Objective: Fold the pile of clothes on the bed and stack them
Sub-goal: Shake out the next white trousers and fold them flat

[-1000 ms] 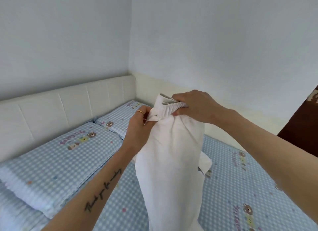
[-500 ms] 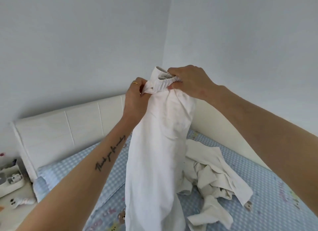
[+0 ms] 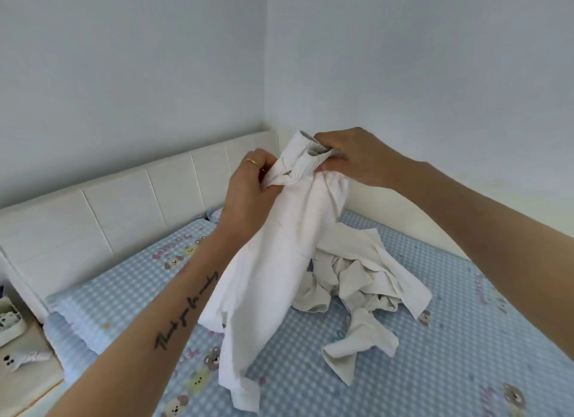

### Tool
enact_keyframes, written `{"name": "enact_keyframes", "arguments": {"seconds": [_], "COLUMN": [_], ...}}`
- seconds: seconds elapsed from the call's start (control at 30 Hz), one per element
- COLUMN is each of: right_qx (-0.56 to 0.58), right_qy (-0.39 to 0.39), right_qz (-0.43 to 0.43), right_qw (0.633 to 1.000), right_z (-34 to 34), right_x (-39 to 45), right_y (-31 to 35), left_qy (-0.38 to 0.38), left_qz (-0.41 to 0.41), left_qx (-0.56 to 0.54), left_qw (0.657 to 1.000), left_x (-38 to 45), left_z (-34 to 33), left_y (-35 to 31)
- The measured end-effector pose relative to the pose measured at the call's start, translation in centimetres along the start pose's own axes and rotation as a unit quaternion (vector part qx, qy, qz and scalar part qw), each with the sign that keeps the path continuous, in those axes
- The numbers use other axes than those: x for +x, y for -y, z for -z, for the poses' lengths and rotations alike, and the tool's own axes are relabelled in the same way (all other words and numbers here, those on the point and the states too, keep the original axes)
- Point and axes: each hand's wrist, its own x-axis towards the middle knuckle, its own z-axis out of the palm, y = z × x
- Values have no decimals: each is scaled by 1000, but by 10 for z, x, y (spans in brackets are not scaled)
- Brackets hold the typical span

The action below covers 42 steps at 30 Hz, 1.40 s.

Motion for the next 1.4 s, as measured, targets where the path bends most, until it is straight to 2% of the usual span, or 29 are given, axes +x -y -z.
{"name": "enact_keyframes", "arguments": {"seconds": [0.2, 0.4, 0.5, 0.7, 0.9, 1.1, 1.23, 1.4], "right_qx": [-7, 12, 22, 60, 64, 107, 131, 181], "right_qy": [93, 211, 245, 257, 331, 343, 376, 402], "right_qz": [-19, -30, -54, -112, -143, -222, -273, -373], "right_qw": [995, 977, 968, 958, 931, 907, 876, 817], "right_z": [-59, -140, -176, -230, -276, -323, -362, -406], "right_x": [-111, -261, -338, -485, -638, -761, -809, -844], "right_y": [-42, -71, -83, -101, -100, -87, -76, -65], "left_qy": [118, 230, 260, 322, 433, 540, 598, 653], "left_qz": [77, 160, 200, 245, 156, 87, 66, 20], "left_qx": [-19, -22, -34, -41, -4, 19, 61, 90], "left_qw": [990, 960, 944, 913, 888, 837, 796, 752], "left_x": [-97, -238, -301, -419, -543, -640, -688, -728], "left_z": [-87, -192, -238, -325, -402, -471, -494, -499], "left_y": [24, 46, 51, 53, 43, 47, 61, 83]}}
